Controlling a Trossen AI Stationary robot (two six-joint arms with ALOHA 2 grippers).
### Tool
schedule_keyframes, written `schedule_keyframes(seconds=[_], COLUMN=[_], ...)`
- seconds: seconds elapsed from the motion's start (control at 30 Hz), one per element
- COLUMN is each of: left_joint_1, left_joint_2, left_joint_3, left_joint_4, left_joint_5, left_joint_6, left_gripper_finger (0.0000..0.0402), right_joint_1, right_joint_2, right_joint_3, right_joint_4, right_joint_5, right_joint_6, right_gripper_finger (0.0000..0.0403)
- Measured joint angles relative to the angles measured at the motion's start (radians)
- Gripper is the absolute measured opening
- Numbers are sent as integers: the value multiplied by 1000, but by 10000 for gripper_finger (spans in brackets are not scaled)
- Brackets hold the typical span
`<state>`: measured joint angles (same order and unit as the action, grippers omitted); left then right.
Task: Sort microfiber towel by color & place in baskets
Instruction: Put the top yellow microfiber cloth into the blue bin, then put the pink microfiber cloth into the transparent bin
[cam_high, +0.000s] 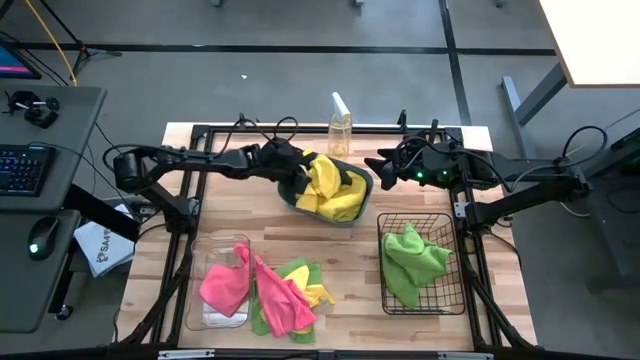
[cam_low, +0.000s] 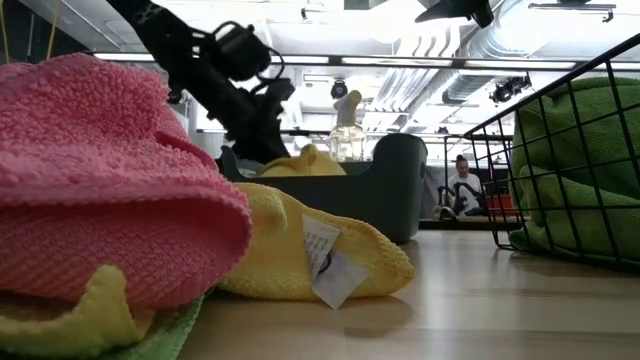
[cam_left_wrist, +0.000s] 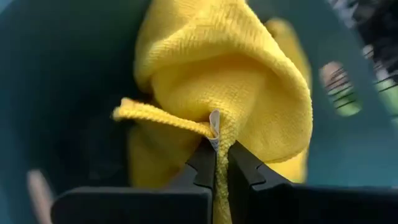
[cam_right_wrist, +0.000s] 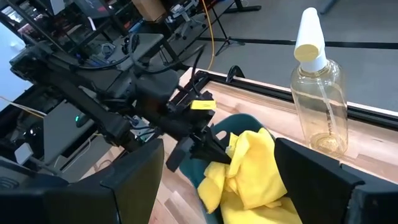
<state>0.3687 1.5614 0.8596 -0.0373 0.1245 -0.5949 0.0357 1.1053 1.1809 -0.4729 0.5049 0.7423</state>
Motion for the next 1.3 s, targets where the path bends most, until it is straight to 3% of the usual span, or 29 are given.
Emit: schedule_keyframes(seconds=[0.2, 0.4, 0.6, 0.8, 0.87, 0.93, 1.0, 1.1, 1.3], left_joint_1=[-24, -49, -71, -84, -96, -115, -159, -268, -593], left_joint_2=[-6, -7, -8, -8, -8, -24, -57, -119, -178], left_joint_3=[0, 93, 263, 430, 475, 487, 472, 421, 280], left_joint_4=[10, -83, -317, -582, -679, -730, -739, -721, -722], left_joint_5=[5, 0, -23, -31, 23, 158, 280, 294, 36], left_joint_6=[138, 318, 513, 583, 554, 541, 538, 550, 705], left_gripper_finger=[26, 108, 199, 237, 238, 237, 237, 237, 236], right_joint_1=[-2, -3, -3, -3, -3, -3, -2, -2, -2], right_joint_2=[0, 0, 0, 0, 0, 0, 0, 0, 0], right_joint_3=[0, 0, 0, 0, 0, 0, 0, 0, 0], right_joint_4=[-1, -1, -1, -1, -1, -2, -11, -27, -66], right_joint_5=[0, 0, 0, 0, 0, 0, 0, -8, -29], right_joint_6=[-9, -10, -9, -10, -10, -10, -10, -10, -10], right_gripper_finger=[303, 303, 303, 303, 303, 303, 303, 303, 303])
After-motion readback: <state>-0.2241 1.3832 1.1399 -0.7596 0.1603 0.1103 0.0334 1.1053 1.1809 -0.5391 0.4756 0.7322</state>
